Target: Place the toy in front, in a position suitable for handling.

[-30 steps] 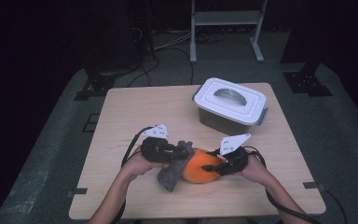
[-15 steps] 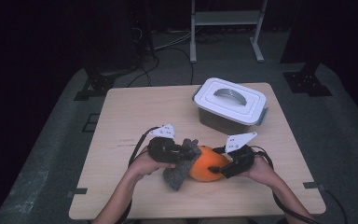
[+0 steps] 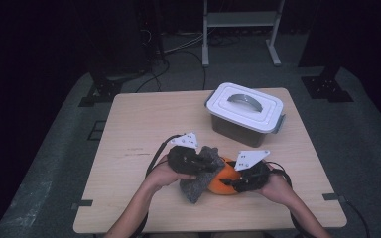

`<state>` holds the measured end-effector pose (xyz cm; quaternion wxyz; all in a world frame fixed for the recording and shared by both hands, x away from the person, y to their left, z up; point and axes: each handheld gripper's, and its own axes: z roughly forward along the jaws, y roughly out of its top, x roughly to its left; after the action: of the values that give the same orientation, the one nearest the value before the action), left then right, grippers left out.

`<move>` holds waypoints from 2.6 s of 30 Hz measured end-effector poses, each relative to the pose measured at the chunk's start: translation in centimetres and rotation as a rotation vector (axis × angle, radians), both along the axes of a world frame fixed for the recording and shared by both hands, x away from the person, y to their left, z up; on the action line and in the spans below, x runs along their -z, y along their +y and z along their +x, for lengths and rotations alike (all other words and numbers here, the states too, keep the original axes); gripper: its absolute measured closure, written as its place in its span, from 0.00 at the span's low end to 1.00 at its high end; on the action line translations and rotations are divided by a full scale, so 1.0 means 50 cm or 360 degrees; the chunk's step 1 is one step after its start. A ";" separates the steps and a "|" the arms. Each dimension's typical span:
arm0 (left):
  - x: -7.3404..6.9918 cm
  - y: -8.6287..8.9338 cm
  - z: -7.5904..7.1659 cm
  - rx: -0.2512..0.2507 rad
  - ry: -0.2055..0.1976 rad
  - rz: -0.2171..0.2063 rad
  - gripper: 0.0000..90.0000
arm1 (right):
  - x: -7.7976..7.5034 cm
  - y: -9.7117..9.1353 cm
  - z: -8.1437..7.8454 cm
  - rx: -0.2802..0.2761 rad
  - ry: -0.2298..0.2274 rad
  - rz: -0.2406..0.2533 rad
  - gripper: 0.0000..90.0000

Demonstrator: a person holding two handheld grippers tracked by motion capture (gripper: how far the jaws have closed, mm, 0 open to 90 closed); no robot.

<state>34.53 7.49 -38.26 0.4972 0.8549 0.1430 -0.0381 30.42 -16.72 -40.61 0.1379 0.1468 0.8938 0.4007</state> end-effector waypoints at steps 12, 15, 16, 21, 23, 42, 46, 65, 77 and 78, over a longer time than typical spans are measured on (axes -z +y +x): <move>-0.052 0.071 -0.013 -0.0047 -0.0075 -0.0068 0.82 | -0.014 0.027 0.027 -0.0187 0.0126 0.0358 0.60; -0.042 0.084 -0.016 -0.0064 -0.0051 -0.0043 0.82 | -0.004 0.050 0.032 -0.0277 0.0152 0.0359 0.60; -0.037 0.085 -0.015 -0.0064 -0.0047 -0.0033 0.82 | 0.004 0.058 0.035 -0.0320 0.0160 0.0328 0.58; -0.021 0.091 -0.009 -0.0078 -0.0007 -0.0078 0.82 | 0.013 0.052 0.039 -0.0355 0.0160 0.0312 0.57; -0.020 0.090 -0.007 -0.0078 -0.0009 -0.0070 0.82 | 0.014 0.043 0.040 -0.0367 0.0141 0.0287 0.57; -0.006 0.042 -0.002 -0.0037 0.0026 -0.0058 0.82 | 0.025 -0.043 0.044 -0.0249 0.0254 0.0310 0.32; -0.005 0.037 0.001 -0.0041 0.0032 -0.0079 0.82 | 0.008 -0.039 0.026 -0.0214 0.0212 0.0267 0.27; -0.003 0.050 -0.020 -0.0019 -0.0036 -0.0052 0.82 | 0.021 -0.029 0.024 -0.0236 0.0120 0.0261 0.47; -0.026 0.011 -0.040 0.0093 -0.0114 -0.0015 0.82 | 0.013 -0.011 0.034 -0.0182 0.0119 0.0254 0.49; -0.024 0.014 -0.039 0.0092 -0.0124 -0.0001 0.82 | 0.015 -0.015 0.035 -0.0179 0.0124 0.0268 0.49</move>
<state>32.56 8.18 -37.05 0.5014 0.8593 0.0987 -0.0194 32.16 -17.46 -41.37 0.0673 0.1228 0.8685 0.4755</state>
